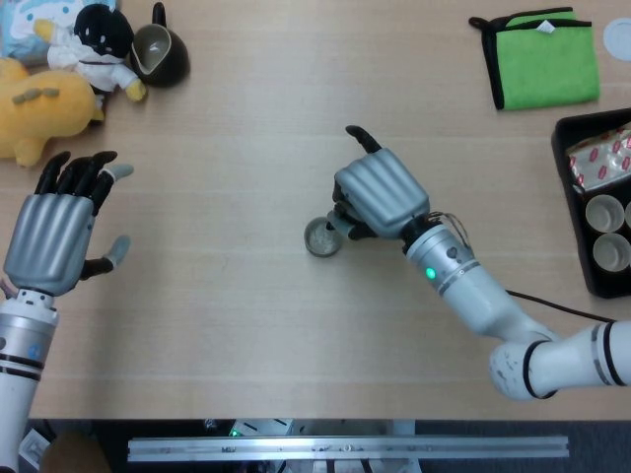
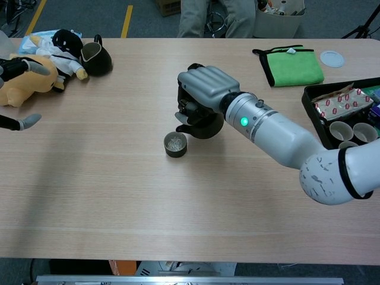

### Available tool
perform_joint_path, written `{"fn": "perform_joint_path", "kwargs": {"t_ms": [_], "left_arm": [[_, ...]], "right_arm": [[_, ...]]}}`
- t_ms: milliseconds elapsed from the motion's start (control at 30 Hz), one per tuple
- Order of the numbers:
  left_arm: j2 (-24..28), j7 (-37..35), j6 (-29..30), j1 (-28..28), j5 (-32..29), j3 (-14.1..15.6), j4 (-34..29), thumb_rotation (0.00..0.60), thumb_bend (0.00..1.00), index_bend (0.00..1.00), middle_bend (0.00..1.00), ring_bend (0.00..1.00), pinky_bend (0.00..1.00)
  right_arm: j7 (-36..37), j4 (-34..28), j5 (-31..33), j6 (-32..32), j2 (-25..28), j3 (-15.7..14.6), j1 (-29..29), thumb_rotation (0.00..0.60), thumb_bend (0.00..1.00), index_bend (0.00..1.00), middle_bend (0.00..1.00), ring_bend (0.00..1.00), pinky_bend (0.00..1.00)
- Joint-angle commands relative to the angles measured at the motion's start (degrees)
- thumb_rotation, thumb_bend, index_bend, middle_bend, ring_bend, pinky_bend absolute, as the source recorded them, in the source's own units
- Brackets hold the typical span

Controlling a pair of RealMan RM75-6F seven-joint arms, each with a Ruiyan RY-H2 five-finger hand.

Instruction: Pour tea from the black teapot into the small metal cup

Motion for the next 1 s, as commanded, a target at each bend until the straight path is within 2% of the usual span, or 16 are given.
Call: {"fn": "perform_joint_path", "kwargs": {"t_ms": [33,233,500,1000], "left_arm": [[-0.05,0.26,-0.19,-0.1,0.02,-0.02,-0.11,0.6,0.29,0.19,0.13,0.15,0.08],[-0.22,0.25,-0.69,-0.35,0.07,-0.15,0.0,0.6,0.29,0.19,0.13,0.15,0.08],[0.05,0.2,-0.98,-0.37,0.04,-0.13,0.14,0.6,0.29,0.19,0.13,0.15,0.08],[-0.32,0.28,-1.5,-0.28,-0.35,0.08,0.67,0.6,0.29,0.19,0.13,0.15,0.08]], "right_arm": [[2.34,-0.08,-1.3,0.57,0.28,0.35,-1.47,0.6,0.38,1.0,0.93,0.85,0.08],[6.75,0.55,-2.68,1.0,1.76,0.87,-3.98,0.6,0.38,1.0,0.93,0.84,0.08],[12.25,4.68,-3.82,0.32,3.3,1.35,-6.99,0.6,0.38,1.0,0.93,0.84,0.08],[17.92,13.66,-7.27,-1.75,-0.37,1.1,-9.7,0.6,0.38,1.0,0.93,0.84,0.08]]}}
